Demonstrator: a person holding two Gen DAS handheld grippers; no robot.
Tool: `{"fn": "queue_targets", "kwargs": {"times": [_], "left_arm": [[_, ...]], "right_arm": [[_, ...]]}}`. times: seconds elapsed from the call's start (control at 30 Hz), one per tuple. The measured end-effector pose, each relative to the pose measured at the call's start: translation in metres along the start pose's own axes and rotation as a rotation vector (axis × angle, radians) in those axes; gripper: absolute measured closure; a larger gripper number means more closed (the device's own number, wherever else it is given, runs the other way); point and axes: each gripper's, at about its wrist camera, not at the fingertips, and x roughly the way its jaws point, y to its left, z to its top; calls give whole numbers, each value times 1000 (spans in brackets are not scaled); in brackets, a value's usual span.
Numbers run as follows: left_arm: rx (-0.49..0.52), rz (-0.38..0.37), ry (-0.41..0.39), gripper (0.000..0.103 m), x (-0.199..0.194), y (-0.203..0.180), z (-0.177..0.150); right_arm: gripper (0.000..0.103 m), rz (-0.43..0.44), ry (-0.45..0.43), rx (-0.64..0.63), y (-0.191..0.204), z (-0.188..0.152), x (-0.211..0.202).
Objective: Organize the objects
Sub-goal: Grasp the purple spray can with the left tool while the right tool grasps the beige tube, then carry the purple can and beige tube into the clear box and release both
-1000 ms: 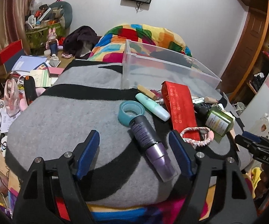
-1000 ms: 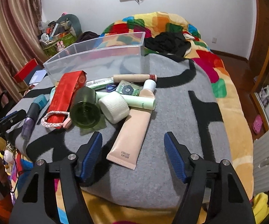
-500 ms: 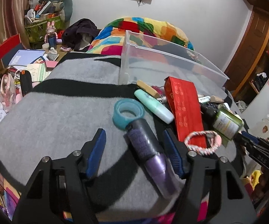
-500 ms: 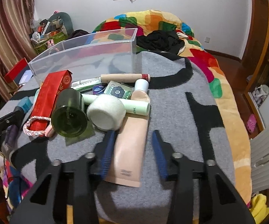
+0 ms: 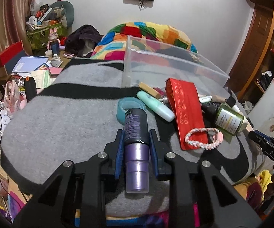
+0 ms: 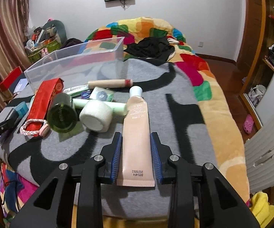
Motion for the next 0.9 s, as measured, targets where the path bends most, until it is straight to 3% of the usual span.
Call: {"fn": "queue_targets", "kwargs": {"times": [0.2, 0.5, 0.9], "left_arm": [[0, 7, -64, 78, -17, 2, 14], [25, -39, -132, 78, -23, -6, 49], [89, -84, -73, 78, 20, -21, 111]], "right_arm": [[75, 10, -63, 12, -3, 16, -17], [75, 90, -147, -22, 17, 57, -28], [75, 176, -106, -111, 58, 118, 14]]}}
